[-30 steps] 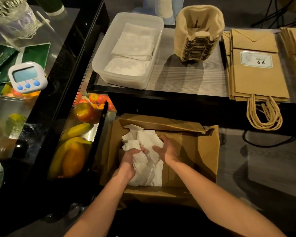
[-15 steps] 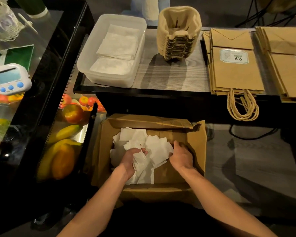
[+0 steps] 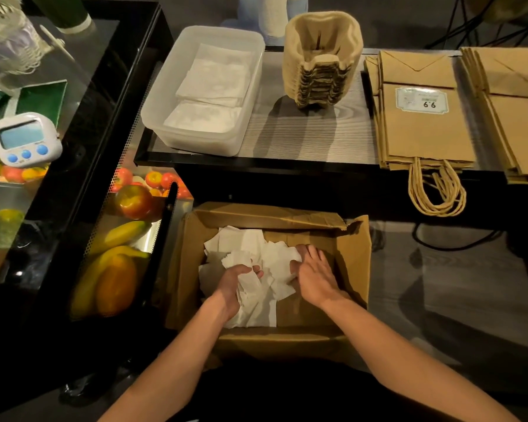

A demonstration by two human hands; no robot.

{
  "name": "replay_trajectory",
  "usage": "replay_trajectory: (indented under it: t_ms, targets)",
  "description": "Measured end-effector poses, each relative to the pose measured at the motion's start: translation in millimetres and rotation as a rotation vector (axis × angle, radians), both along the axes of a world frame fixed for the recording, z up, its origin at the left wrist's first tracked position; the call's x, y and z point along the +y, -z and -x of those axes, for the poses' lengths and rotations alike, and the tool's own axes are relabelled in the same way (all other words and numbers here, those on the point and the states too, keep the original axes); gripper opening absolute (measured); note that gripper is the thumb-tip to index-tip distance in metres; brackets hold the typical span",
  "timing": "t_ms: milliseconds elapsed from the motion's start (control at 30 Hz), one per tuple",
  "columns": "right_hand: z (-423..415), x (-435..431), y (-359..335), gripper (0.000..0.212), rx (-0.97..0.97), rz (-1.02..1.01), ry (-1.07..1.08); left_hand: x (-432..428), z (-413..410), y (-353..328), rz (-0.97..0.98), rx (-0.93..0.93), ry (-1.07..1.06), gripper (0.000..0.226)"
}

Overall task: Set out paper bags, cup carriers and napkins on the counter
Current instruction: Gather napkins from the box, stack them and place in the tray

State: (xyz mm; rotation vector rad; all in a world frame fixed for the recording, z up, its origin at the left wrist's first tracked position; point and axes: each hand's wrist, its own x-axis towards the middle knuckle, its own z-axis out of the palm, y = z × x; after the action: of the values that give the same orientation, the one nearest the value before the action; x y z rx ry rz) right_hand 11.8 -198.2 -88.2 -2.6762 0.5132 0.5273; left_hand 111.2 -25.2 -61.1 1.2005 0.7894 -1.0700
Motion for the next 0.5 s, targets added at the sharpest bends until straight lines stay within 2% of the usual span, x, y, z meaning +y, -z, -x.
replay_trajectory:
  t_ms: [133, 200, 300, 367, 500]
  targets:
    - [3.4, -13.1, -15.7, 0.027, -0.142, 0.033, -0.041, 0.1, 0.0, 6.2, 0.020, -0.005, 0.005, 0.019]
    - [-1.0, -18.8, -27.1, 0.027, -0.153, -0.074, 0.007, -0.4, 0.0, 5.7, 0.049, -0.013, 0.003, 0.019]
    - [-14.4, -19.7, -39.1, 0.028, -0.026, -0.247, -0.009, -3.1, 0.1, 1.1, 0.068, -0.036, 0.034, 0.022]
    - [-25.9, -17.2, -35.9, 0.032, 0.066, -0.235, -0.085, -4.6, 0.1, -1.9, 0.069, -0.051, 0.066, 0.022]
    - [-41.1, -6.2, -23.1, 0.037, 0.137, -0.074, -0.163, -2.8, -0.7, -2.2, 0.034, -0.075, 0.089, 0.022]
